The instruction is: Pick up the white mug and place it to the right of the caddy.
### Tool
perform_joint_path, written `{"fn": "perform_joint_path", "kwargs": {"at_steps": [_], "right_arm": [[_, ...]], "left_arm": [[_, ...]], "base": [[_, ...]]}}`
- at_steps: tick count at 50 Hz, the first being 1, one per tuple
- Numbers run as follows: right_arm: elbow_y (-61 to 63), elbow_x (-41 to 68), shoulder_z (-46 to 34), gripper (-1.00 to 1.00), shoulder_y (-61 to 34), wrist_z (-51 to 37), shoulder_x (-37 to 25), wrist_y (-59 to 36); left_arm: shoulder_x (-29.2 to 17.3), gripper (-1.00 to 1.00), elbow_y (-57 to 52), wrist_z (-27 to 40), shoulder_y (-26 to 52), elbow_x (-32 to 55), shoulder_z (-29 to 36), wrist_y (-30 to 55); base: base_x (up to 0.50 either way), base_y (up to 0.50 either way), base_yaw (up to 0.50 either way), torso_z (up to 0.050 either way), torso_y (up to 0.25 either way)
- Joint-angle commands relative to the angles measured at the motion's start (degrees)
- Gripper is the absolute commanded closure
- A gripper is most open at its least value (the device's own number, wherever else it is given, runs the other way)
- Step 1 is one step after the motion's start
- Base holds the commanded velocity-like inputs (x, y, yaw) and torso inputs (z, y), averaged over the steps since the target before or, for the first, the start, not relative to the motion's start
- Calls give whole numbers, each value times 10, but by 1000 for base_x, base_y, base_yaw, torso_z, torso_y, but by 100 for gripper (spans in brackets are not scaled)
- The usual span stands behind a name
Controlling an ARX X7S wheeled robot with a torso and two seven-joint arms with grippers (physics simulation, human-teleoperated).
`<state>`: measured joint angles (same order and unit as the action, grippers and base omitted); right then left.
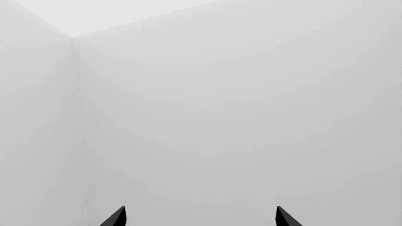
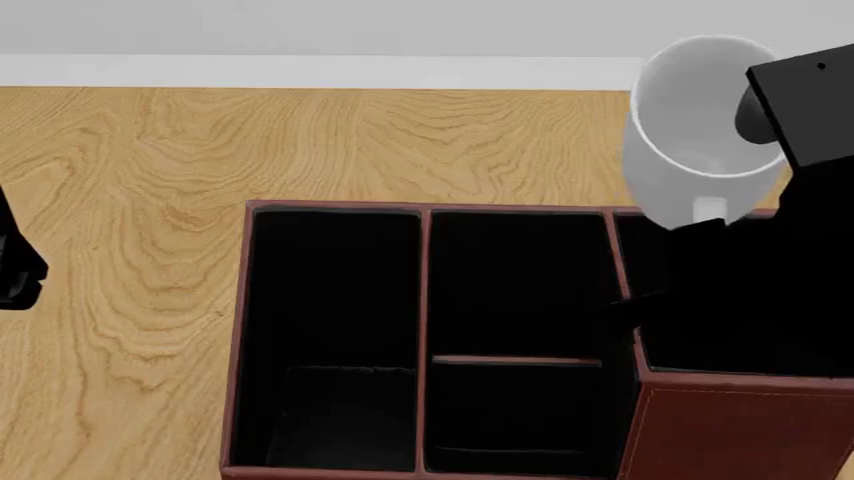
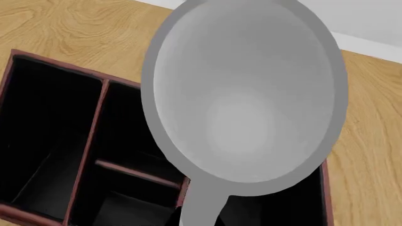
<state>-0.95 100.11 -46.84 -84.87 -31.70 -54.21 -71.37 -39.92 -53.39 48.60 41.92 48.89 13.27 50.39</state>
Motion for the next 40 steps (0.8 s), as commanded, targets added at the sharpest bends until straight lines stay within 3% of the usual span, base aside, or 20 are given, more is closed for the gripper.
{"fn": "perform_joint_path", "kwargs": {"at_steps": [1,40], "right_arm": [[2,-10,8,100,-1,1,-21,1],[6,-1,24,100,8,-4,-109,9]], "left_arm": [[0,-100,-1,2,3,0,5,0],[1,-100,-8,10,9,6,20,-7]], "base": [[0,0,0,0,0],[0,0,0,0,1]]}}
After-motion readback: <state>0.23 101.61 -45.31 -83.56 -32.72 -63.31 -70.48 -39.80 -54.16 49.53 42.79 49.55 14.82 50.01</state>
